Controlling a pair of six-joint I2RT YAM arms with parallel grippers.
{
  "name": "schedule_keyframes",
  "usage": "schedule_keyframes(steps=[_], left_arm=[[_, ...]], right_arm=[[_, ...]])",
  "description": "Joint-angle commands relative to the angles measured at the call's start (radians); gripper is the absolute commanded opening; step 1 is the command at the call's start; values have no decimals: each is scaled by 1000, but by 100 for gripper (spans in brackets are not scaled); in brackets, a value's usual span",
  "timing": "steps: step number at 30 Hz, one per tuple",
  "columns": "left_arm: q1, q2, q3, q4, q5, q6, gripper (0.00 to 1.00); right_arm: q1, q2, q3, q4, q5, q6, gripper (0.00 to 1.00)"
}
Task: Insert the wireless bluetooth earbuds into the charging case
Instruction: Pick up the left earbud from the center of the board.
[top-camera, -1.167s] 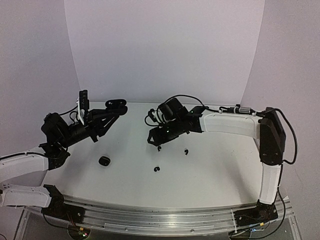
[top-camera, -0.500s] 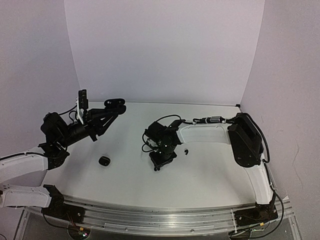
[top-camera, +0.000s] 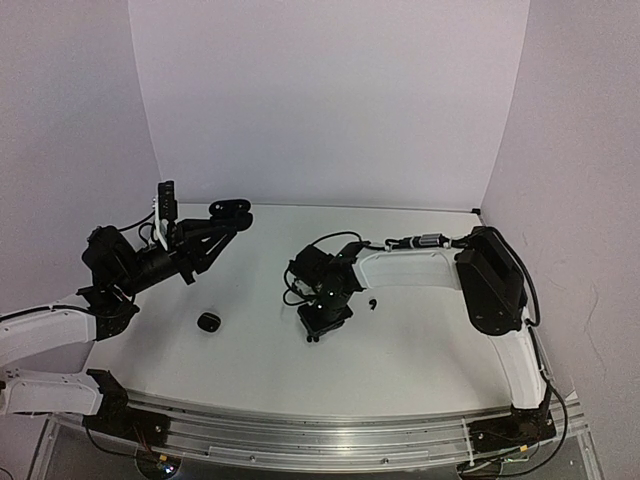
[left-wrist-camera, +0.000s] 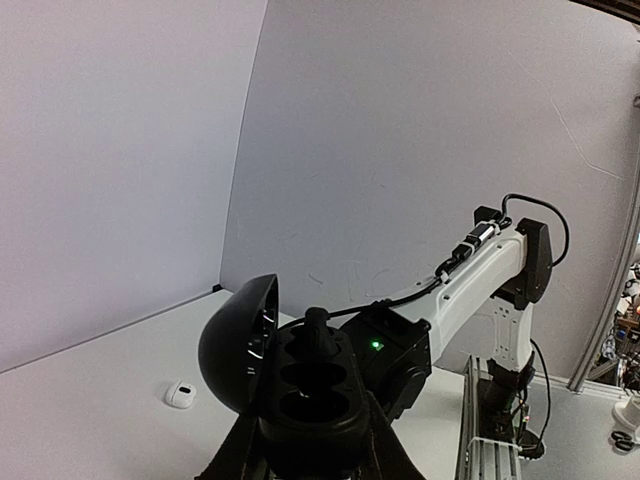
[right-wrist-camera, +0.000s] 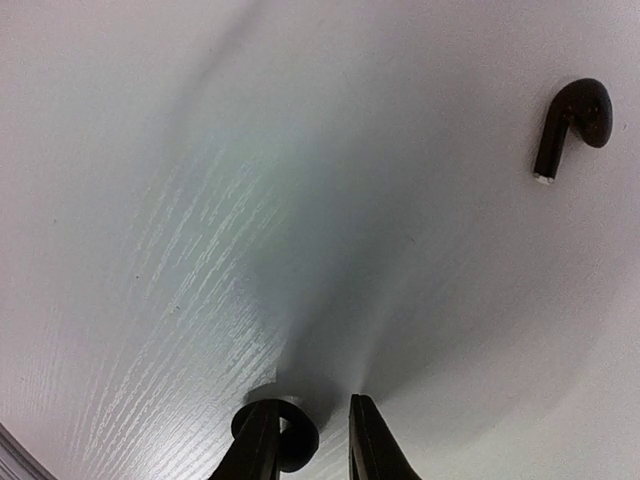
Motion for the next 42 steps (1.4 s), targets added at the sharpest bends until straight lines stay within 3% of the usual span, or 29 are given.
schedule_keyframes(steps=[1, 6, 35, 38, 42], left_arm=[[7, -17, 0, 4, 5, 20, 0], [7, -11, 0, 10, 7, 23, 0], [7, -13, 3, -10, 10, 52, 0], [7, -14, 3, -10, 11, 53, 0], [7, -13, 1, -7, 10, 55, 0]], right_arm=[[34, -24, -50, -30, -28, 26, 22], [39, -48, -93, -6, -27, 42, 11], [64, -119, -228, 77, -86, 107, 20], [66, -128, -250, 83, -89, 113, 18], [66, -133, -264, 92, -83, 114, 9]])
